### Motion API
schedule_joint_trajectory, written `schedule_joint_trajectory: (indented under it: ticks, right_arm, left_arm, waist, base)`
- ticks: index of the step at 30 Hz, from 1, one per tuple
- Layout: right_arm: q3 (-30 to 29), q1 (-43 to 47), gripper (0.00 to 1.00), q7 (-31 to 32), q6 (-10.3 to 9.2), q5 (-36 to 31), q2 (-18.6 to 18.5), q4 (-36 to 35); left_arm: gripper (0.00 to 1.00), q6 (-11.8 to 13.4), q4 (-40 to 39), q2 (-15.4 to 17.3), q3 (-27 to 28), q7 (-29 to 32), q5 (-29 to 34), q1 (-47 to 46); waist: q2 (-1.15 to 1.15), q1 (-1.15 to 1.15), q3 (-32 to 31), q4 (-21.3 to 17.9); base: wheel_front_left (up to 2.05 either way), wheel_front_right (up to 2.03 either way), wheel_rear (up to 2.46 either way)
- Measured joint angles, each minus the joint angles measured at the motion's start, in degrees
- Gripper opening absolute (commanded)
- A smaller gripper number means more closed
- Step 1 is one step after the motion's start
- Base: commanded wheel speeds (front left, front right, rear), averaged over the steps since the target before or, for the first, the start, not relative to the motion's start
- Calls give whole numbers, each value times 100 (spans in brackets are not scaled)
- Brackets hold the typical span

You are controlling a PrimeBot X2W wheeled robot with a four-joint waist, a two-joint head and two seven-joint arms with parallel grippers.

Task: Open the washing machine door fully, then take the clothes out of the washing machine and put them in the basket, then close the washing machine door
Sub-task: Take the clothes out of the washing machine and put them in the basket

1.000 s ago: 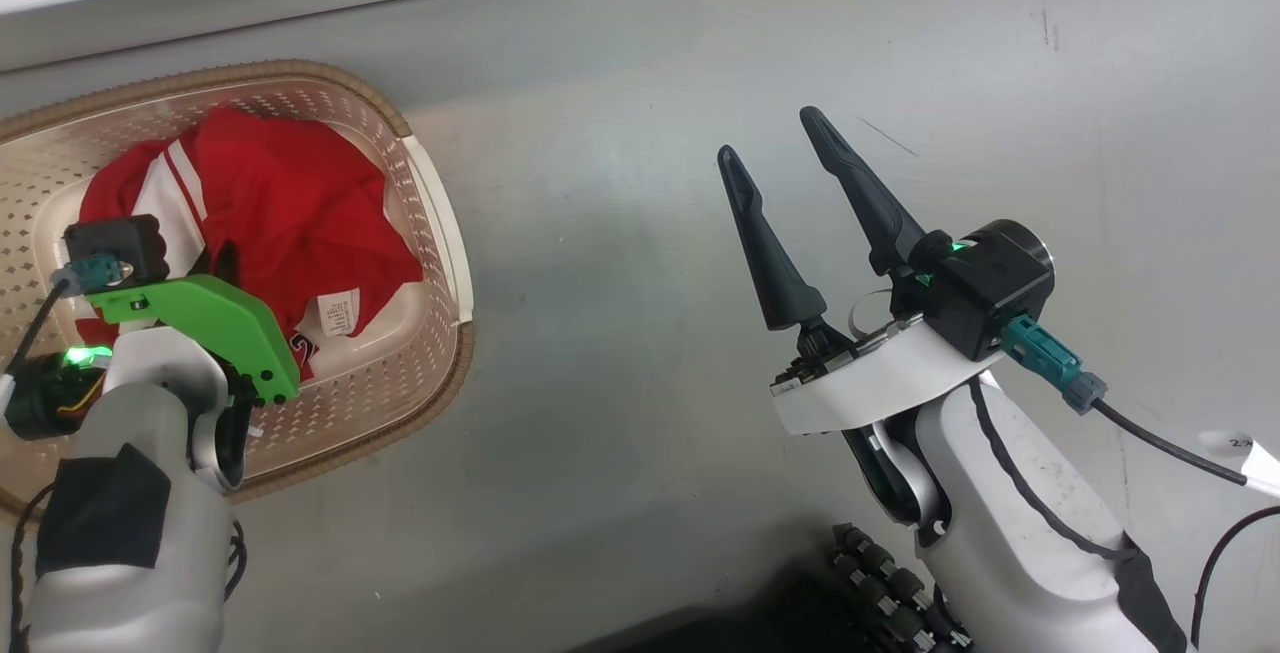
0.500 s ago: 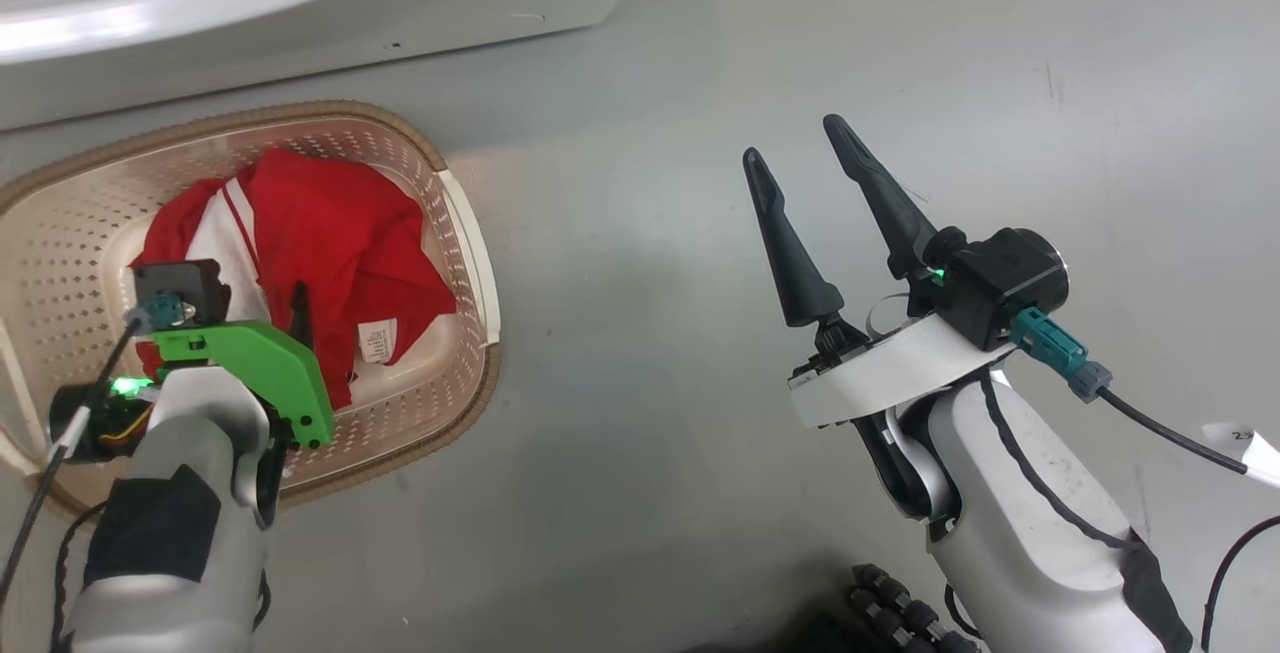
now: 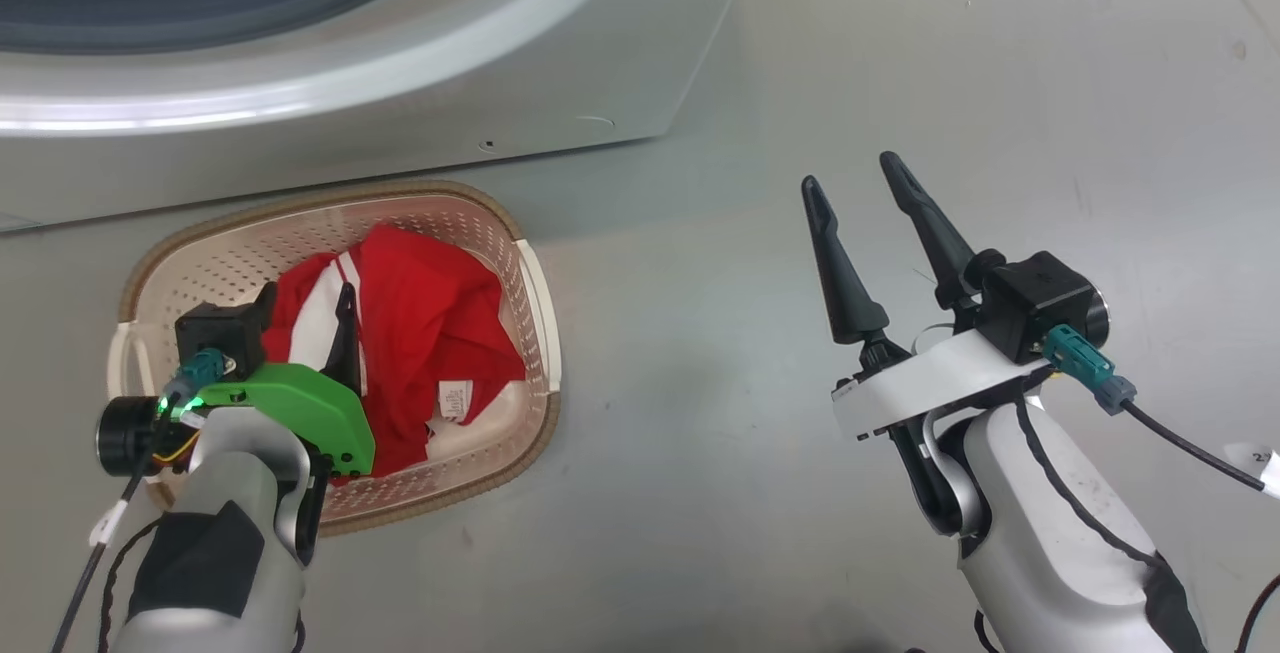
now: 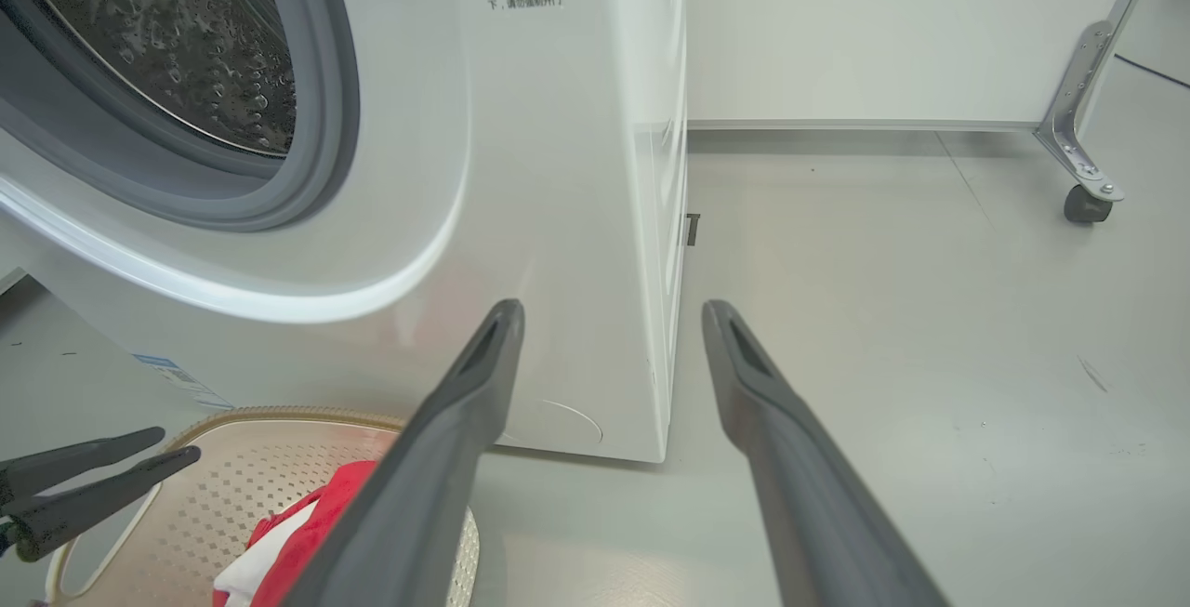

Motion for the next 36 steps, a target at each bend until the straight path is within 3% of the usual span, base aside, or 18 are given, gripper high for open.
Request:
schedule_joint_trajectory:
  ticks: [3, 18, 36]
  right_arm:
    - [-148, 128, 100, 0, -52, -8, -53, 55]
    - [-276, 732, 100, 0, -49, -25, -112, 319]
    - [-248, 1455, 100, 0, -104, -58, -162, 404]
  left_arm:
    - [100, 0, -143, -31, 3, -291, -1, 113]
    - [100, -47, -1102, -92, 94, -365, -51, 743]
    - [100, 260, -2657, -36, 122, -365, 157, 2045]
  waist:
    - [0, 0, -310, 146]
    - [0, 0, -1540, 631]
    - [0, 0, -2722, 803]
  base:
    - [0, 0, 0]
    - [0, 0, 0]
    - [0, 0, 0]
